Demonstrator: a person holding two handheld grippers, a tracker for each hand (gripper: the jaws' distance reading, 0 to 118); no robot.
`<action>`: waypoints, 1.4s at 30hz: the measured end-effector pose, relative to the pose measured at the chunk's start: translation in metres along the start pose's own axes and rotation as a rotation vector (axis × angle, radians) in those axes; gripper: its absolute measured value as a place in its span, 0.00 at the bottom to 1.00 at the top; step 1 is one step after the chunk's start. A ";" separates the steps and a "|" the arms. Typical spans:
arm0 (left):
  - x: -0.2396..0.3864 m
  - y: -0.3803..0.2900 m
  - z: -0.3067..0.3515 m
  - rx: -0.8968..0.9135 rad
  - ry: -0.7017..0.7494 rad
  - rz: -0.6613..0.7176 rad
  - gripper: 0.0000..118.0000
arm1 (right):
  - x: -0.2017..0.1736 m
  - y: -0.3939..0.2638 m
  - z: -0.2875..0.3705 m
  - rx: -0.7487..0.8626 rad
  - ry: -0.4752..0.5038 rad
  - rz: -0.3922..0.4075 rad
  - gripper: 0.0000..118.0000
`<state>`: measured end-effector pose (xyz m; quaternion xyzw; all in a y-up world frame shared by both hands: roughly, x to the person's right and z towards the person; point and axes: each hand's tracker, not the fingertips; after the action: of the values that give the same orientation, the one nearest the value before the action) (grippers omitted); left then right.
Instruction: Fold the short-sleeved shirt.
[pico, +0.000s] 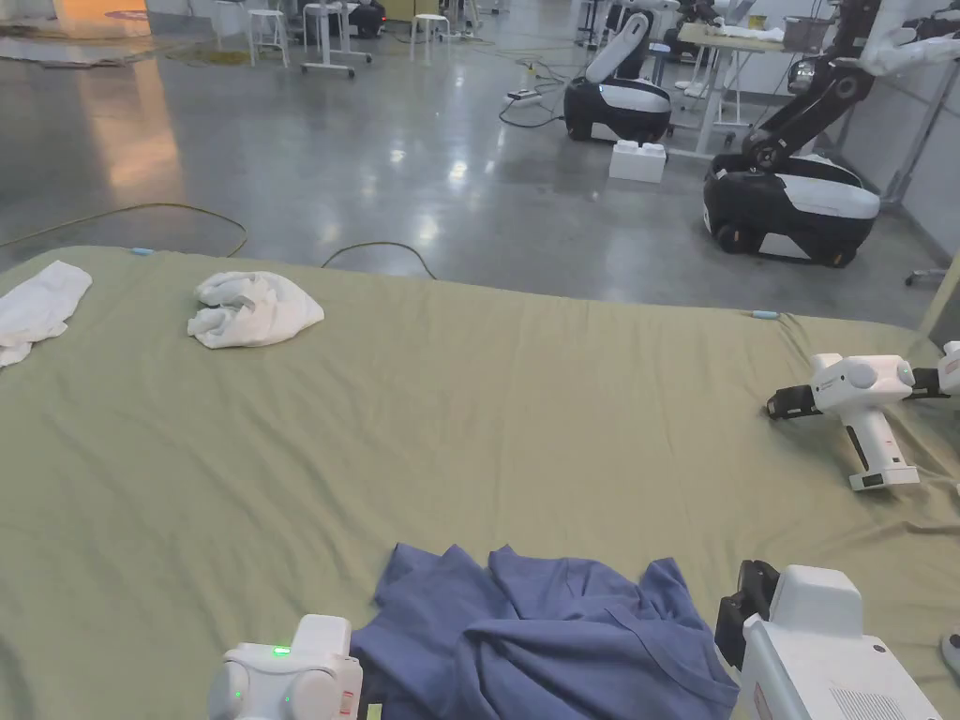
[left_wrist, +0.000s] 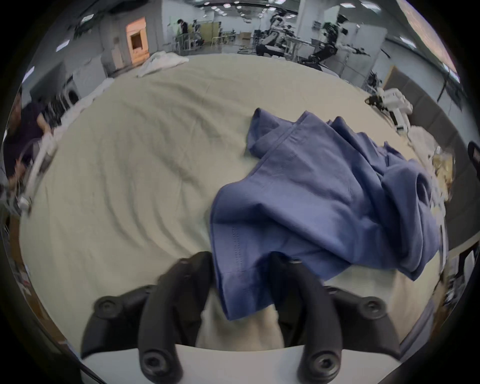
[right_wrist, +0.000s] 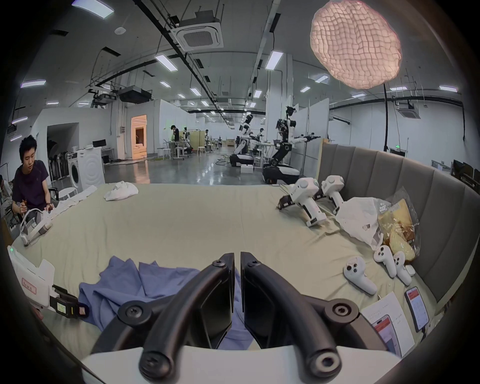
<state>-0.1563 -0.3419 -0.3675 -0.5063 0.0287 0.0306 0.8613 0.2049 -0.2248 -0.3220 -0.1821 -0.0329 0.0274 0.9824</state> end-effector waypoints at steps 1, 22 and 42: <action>0.005 -0.001 0.001 0.006 0.003 -0.029 0.12 | 0.003 -0.003 -0.001 -0.008 -0.008 -0.001 0.03; -0.028 -0.001 0.069 0.188 -0.211 0.050 0.00 | 0.033 -0.088 -0.106 -0.590 0.140 -0.073 0.49; -0.051 0.042 0.136 0.391 -0.243 0.080 0.00 | 0.067 0.022 -0.028 -0.252 0.156 -0.088 0.01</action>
<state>-0.2085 -0.2041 -0.3344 -0.3207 -0.0495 0.1192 0.9383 0.2730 -0.2100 -0.3521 -0.3037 0.0325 -0.0342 0.9516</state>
